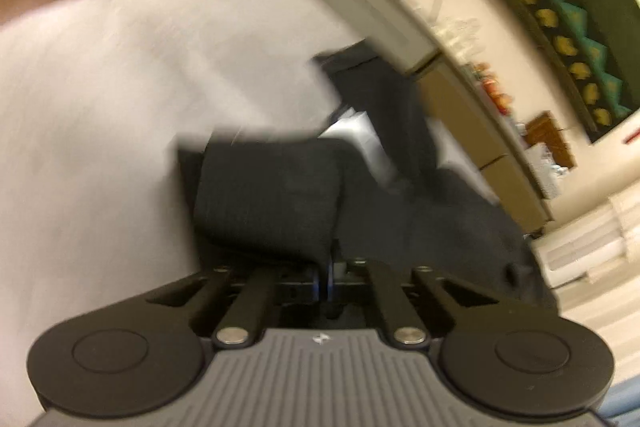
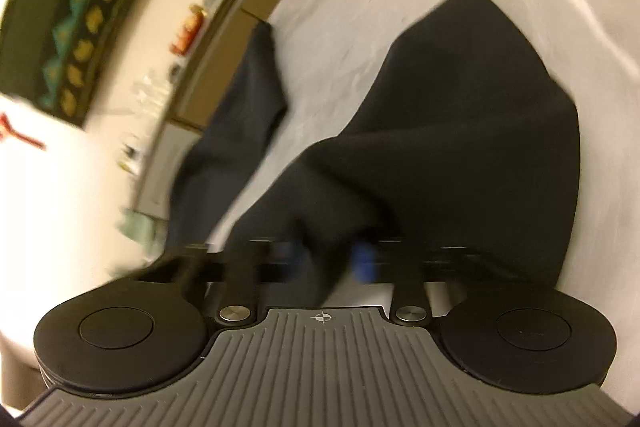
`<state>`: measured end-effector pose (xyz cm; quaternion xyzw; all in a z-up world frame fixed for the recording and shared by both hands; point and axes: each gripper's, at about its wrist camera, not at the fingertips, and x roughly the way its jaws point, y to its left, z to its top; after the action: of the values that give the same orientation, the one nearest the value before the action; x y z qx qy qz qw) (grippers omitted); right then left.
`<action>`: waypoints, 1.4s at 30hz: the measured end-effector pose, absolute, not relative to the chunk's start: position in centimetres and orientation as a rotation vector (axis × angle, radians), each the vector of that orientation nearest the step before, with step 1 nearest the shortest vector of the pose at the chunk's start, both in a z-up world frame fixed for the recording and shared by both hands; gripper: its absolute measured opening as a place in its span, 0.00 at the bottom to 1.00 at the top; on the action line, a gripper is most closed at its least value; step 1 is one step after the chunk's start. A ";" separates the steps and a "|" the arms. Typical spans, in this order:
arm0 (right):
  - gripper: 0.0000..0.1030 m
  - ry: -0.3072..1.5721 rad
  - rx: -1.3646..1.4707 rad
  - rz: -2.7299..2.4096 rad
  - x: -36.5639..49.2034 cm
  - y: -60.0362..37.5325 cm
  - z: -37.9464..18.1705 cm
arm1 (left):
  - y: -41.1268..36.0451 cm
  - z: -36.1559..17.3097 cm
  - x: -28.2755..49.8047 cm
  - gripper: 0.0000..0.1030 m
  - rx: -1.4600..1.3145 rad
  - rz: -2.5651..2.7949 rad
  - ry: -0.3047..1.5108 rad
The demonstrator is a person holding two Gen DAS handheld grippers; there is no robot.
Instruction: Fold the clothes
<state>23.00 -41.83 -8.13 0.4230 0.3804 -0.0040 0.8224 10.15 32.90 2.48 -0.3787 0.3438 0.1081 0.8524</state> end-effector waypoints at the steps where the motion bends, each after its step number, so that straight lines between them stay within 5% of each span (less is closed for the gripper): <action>1: 0.00 0.767 0.858 -0.028 23.5 -42.4 -7.0 | 33.3 3.9 11.2 0.03 -0.787 0.215 0.691; 8: 0.00 0.373 0.735 0.056 19.1 -46.4 7.6 | 36.1 18.0 10.4 0.03 -0.776 0.069 0.356; 10: 0.00 0.367 0.697 0.081 16.1 -47.0 8.7 | 36.7 17.5 6.6 0.03 -0.755 0.074 0.362; 16: 0.00 0.726 0.779 -0.010 13.1 -48.0 -1.3 | 38.9 4.6 0.3 0.03 -0.934 0.275 0.764; 19: 0.01 0.794 0.785 0.002 12.9 -48.0 -2.9 | 38.7 1.1 -0.2 0.03 -0.968 0.341 0.826; 25: 0.13 0.808 0.757 -0.058 12.4 -47.8 -3.2 | 38.4 1.0 -0.1 0.04 -0.900 0.372 0.809; 27: 0.28 0.801 0.679 -0.130 13.1 -47.7 -3.0 | 38.7 0.3 -0.5 0.07 -0.902 0.379 0.820; 33: 0.37 0.645 0.324 -0.204 12.9 -44.5 0.2 | 36.2 2.8 -2.0 0.16 -0.745 0.418 0.671; 38: 0.36 0.757 0.191 -0.083 16.7 -41.4 -1.5 | 33.8 6.1 -3.6 0.27 -0.579 0.524 0.482; 42: 0.35 0.856 0.166 -0.069 17.4 -41.6 -3.0 | 34.1 5.8 -3.3 0.28 -0.622 0.493 0.519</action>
<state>17.43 -41.65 -2.95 0.0802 0.4143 -0.0334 0.9060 -3.31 34.08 5.80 -0.2993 0.2497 0.2374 0.8898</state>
